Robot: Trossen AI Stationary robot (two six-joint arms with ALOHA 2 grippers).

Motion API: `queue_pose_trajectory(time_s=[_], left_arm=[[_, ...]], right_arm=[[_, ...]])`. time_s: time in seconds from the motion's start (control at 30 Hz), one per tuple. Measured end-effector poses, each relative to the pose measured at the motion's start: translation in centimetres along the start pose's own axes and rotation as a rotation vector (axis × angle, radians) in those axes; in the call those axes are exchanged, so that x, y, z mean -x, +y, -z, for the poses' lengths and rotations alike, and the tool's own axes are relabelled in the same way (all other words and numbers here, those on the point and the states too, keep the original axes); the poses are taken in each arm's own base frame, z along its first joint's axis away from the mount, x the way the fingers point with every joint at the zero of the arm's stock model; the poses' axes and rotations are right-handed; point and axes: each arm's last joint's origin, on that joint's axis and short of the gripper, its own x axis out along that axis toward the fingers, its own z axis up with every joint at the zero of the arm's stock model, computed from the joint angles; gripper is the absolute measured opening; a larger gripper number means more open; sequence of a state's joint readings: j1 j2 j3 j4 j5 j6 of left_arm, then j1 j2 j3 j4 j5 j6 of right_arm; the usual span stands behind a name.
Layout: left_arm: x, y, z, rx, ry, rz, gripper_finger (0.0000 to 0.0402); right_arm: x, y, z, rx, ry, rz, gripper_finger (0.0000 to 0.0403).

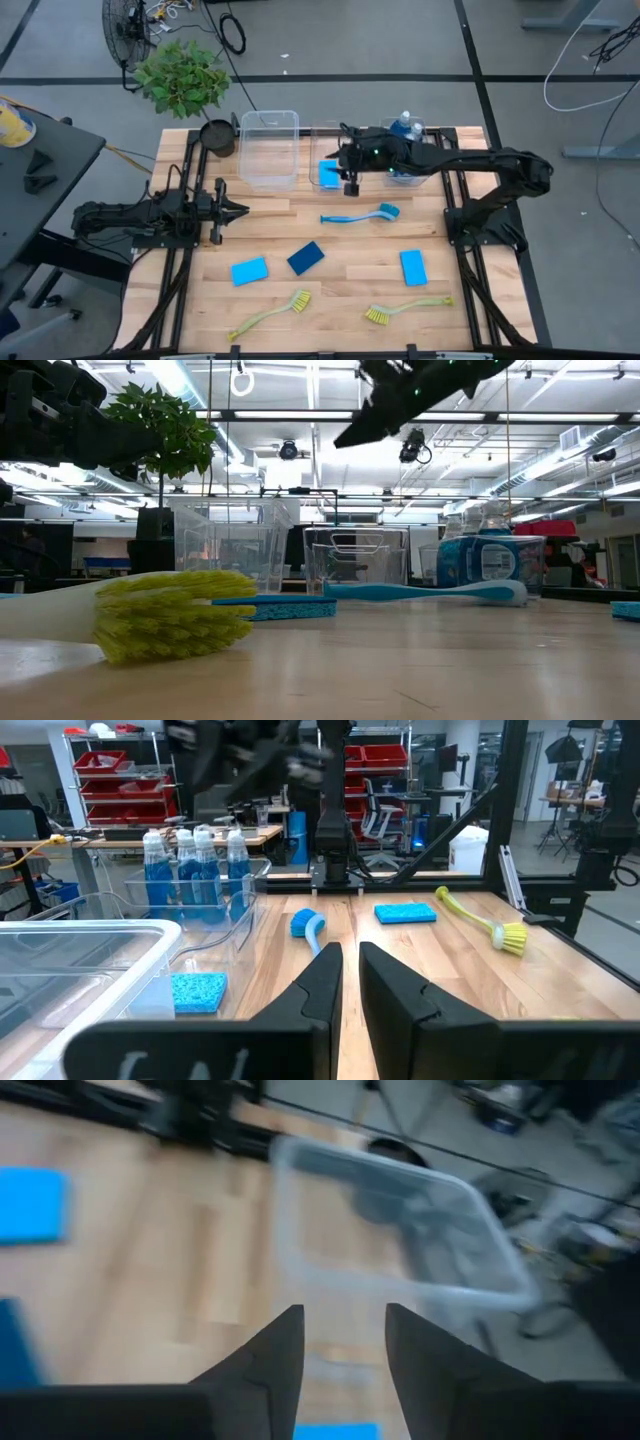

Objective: Pick & Place Kitchen Sink Supplies
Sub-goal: Put the blue sponge into the middle transparent bin

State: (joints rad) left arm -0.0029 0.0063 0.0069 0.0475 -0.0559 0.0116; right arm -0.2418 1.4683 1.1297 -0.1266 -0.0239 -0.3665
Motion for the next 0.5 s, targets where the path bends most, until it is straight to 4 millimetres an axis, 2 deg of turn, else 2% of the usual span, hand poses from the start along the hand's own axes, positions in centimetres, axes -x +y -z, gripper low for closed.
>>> queue_pose_trajectory(time_s=[0.33, 0.5], left_arm=[[0.0, 0.0, 0.0, 0.0, 0.0, 0.0, 0.0044], [0.0, 0.0, 0.0, 0.0, 0.0, 0.0, 0.0044]], right_arm=[[-0.1, 5.3, -1.4, -0.096, -0.087, -0.428, 0.0159], [0.0, 7.2, -1.8, -0.088, -0.082, -0.463, 0.016]])
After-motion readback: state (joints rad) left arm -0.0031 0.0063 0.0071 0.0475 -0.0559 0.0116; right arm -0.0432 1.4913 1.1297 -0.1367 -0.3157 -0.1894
